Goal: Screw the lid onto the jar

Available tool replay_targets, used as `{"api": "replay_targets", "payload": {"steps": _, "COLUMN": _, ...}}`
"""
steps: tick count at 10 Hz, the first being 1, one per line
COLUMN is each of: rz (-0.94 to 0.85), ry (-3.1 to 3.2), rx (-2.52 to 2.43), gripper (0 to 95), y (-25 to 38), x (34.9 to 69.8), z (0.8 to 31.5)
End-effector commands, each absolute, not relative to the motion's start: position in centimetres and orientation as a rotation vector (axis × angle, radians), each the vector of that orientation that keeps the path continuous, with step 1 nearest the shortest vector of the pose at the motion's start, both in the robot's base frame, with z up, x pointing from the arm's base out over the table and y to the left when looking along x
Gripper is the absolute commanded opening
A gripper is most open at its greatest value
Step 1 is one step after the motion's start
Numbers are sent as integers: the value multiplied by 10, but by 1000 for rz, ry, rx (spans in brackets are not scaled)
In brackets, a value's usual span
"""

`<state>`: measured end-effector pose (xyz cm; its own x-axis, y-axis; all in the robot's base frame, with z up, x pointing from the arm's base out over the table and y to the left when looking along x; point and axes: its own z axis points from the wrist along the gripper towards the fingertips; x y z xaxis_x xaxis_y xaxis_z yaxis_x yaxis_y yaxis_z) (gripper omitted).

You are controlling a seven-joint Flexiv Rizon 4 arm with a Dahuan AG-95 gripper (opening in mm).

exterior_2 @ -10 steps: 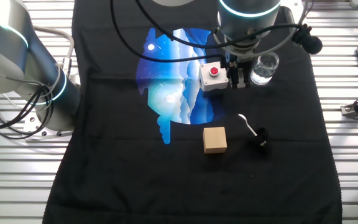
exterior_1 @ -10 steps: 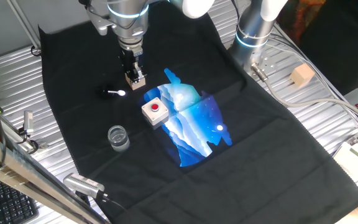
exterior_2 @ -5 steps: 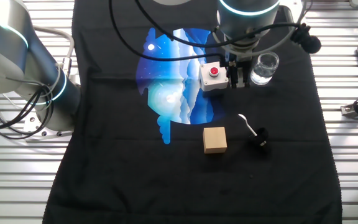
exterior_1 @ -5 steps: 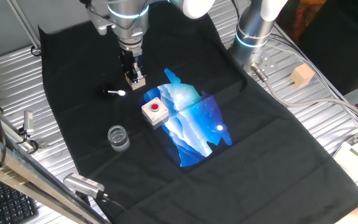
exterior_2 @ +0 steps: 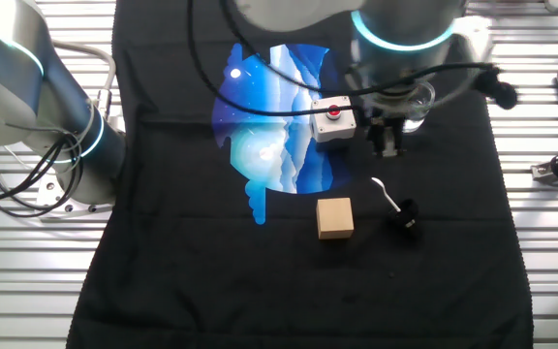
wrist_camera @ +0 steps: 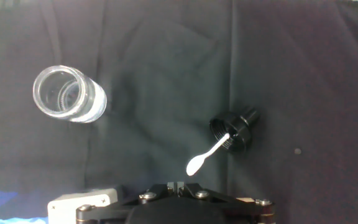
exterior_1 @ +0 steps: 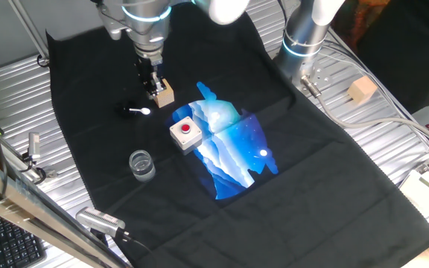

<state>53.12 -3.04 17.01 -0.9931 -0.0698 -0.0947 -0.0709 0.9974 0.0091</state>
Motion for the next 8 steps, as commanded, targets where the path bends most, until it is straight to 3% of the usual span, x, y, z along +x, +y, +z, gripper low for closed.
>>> {"api": "replay_targets", "payload": {"steps": 1, "rz": 17, "ry": 3042, "rx": -102, "gripper": 0, "y": -29, "x": 542, "z": 167}}
{"api": "replay_targets", "payload": {"steps": 8, "rz": 20, "ry": 3045, "rx": -159, "gripper": 0, "y": -39, "x": 572, "z": 156}}
